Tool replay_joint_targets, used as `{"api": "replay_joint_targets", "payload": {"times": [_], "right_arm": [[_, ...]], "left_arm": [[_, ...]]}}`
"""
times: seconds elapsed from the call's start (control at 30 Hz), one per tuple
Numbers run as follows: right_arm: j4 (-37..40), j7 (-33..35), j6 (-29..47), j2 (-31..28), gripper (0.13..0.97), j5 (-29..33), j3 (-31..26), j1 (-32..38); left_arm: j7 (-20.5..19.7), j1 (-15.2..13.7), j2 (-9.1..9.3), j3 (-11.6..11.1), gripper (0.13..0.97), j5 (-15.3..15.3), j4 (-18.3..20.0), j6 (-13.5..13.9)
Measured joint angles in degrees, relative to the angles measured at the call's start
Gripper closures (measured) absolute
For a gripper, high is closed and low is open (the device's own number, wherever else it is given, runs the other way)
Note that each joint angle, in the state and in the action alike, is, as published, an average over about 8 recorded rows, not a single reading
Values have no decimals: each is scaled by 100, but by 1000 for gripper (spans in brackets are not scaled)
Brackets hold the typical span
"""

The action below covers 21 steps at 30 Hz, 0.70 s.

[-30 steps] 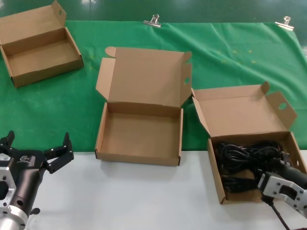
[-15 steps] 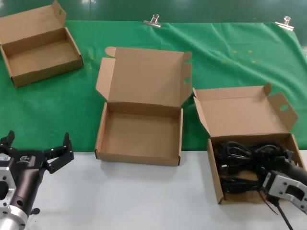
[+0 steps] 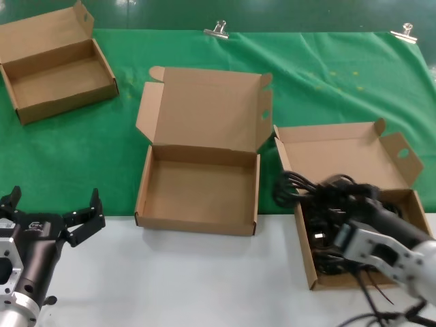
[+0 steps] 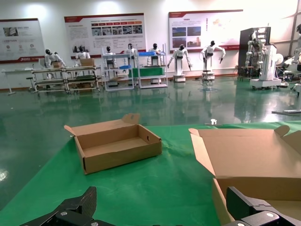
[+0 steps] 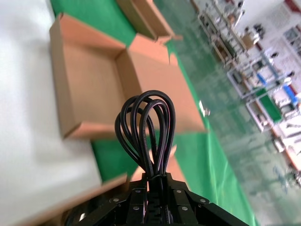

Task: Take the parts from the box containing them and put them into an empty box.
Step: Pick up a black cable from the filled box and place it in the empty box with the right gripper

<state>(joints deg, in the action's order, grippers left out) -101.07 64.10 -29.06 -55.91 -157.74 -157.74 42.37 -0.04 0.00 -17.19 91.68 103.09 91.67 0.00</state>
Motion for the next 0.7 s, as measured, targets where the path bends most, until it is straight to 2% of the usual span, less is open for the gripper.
{"api": "replay_joint_targets", "payload": {"times": [0.23, 0.5, 0.7], "right_arm": [[678, 518, 126, 1048, 879, 0, 0, 433], [2090, 920, 528, 2356, 880, 0, 0, 896], [3095, 1038, 941, 3132, 880, 0, 0, 1040]], "left_arm": [[0, 0, 0, 0, 132, 0, 0, 0], [0, 0, 0, 0, 132, 0, 0, 0], [0, 0, 0, 0, 132, 0, 0, 0]]}}
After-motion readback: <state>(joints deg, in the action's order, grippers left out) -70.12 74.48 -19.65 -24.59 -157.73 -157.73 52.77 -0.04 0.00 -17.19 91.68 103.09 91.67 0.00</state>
